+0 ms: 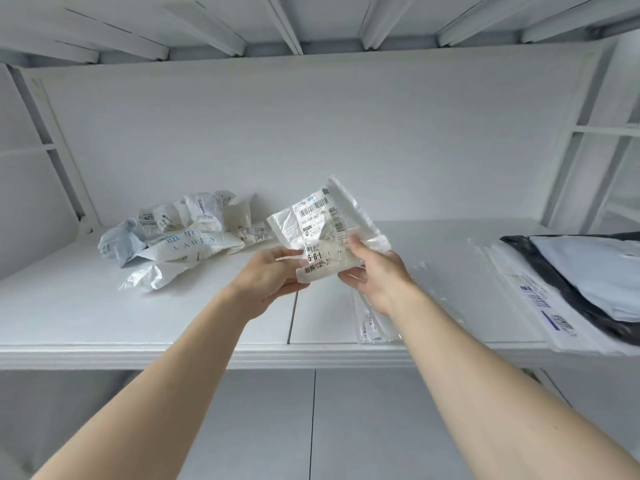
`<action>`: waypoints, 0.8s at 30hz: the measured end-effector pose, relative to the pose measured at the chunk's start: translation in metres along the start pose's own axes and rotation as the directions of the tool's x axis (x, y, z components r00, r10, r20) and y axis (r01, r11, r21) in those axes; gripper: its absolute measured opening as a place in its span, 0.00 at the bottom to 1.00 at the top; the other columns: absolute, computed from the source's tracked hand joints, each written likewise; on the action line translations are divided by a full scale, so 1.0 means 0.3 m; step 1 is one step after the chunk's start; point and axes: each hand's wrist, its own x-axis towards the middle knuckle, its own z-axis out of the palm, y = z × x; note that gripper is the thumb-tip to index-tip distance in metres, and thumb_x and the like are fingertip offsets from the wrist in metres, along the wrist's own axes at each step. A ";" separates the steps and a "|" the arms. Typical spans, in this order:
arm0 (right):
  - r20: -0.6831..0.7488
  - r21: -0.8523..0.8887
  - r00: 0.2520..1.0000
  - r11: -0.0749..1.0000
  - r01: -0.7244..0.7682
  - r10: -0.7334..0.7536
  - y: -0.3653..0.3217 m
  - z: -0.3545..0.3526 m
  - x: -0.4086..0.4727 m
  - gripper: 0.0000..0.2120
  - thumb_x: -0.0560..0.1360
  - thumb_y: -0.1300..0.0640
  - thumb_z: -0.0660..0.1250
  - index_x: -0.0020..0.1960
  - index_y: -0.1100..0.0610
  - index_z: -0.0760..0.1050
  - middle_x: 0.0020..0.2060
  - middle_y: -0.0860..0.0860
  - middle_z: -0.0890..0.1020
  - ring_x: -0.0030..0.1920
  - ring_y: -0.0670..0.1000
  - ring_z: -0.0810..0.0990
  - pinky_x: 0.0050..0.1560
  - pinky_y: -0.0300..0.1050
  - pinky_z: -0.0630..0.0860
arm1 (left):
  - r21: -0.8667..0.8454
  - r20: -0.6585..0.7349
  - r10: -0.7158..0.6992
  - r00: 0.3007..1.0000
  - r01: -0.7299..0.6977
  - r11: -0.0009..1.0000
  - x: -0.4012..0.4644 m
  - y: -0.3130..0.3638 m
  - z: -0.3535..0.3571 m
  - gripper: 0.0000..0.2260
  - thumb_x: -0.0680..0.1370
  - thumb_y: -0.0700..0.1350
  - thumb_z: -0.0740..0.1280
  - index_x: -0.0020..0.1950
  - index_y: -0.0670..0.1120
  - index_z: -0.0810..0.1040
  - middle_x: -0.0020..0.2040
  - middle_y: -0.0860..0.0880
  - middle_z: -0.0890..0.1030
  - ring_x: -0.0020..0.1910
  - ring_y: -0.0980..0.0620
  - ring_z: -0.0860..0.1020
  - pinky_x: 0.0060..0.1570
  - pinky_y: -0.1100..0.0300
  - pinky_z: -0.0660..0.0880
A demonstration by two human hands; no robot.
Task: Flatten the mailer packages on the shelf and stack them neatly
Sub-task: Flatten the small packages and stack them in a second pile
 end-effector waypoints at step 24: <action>0.136 -0.879 0.943 0.402 0.255 -0.302 0.051 -0.042 -0.109 0.31 0.80 0.60 0.63 0.78 0.54 0.52 0.71 0.55 0.66 0.68 0.58 0.71 0.64 0.48 0.68 | 0.401 -0.172 -0.138 0.975 0.197 0.894 -0.116 -0.127 -0.081 0.07 0.75 0.46 0.71 0.45 0.41 0.80 0.40 0.46 0.79 0.37 0.50 0.78 0.38 0.57 0.81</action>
